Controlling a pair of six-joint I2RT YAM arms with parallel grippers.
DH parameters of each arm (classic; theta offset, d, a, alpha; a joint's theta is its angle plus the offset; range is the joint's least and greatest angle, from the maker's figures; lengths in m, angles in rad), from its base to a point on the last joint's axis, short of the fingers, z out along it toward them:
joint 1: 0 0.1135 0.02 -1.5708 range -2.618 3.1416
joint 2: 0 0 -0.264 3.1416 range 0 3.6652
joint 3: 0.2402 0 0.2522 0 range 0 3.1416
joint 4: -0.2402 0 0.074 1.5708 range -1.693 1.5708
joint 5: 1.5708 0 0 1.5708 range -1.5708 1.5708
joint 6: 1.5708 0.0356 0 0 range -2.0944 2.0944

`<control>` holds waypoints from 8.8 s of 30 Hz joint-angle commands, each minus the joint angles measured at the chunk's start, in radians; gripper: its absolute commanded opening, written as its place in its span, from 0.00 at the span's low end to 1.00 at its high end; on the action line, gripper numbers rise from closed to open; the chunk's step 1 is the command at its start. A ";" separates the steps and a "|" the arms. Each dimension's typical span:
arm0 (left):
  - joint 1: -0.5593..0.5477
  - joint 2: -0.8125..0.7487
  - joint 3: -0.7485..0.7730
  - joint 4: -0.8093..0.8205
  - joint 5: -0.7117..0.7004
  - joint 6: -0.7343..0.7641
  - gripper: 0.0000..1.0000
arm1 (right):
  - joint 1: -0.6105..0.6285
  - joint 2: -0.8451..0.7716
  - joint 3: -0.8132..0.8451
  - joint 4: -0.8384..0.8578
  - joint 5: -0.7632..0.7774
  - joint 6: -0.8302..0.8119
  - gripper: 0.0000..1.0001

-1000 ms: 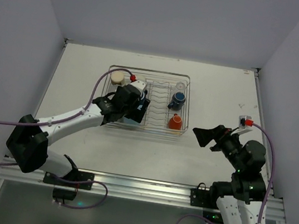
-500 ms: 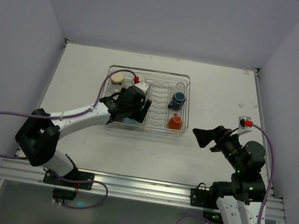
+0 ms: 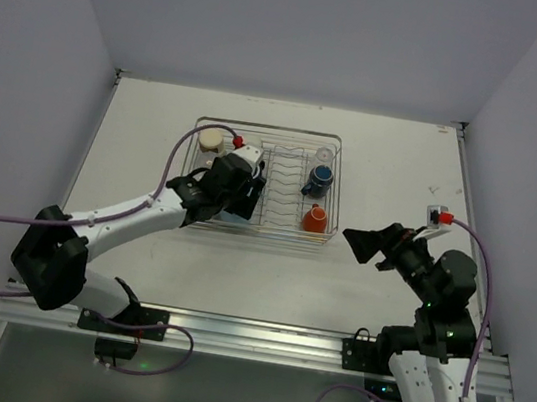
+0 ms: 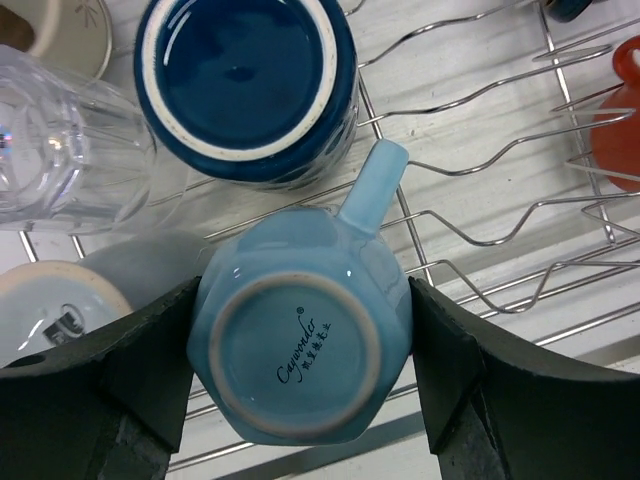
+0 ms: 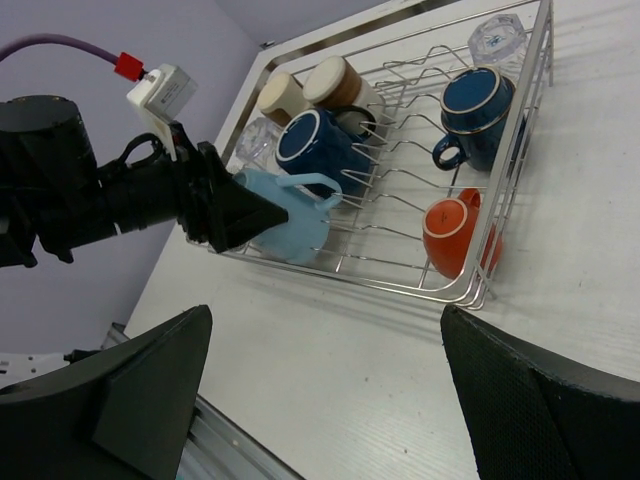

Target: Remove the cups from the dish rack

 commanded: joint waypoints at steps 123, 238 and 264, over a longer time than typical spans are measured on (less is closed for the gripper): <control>-0.014 -0.458 -0.070 -0.052 0.002 -0.013 0.98 | 0.039 1.374 1.145 -0.278 0.516 -0.378 0.71; 0.054 -0.533 -0.285 0.733 0.547 -0.570 1.00 | 0.525 0.661 0.001 1.138 -0.018 0.264 0.00; 0.054 -0.898 -0.279 -0.064 0.207 0.063 1.00 | 0.011 0.682 0.456 -0.037 0.501 -0.141 0.00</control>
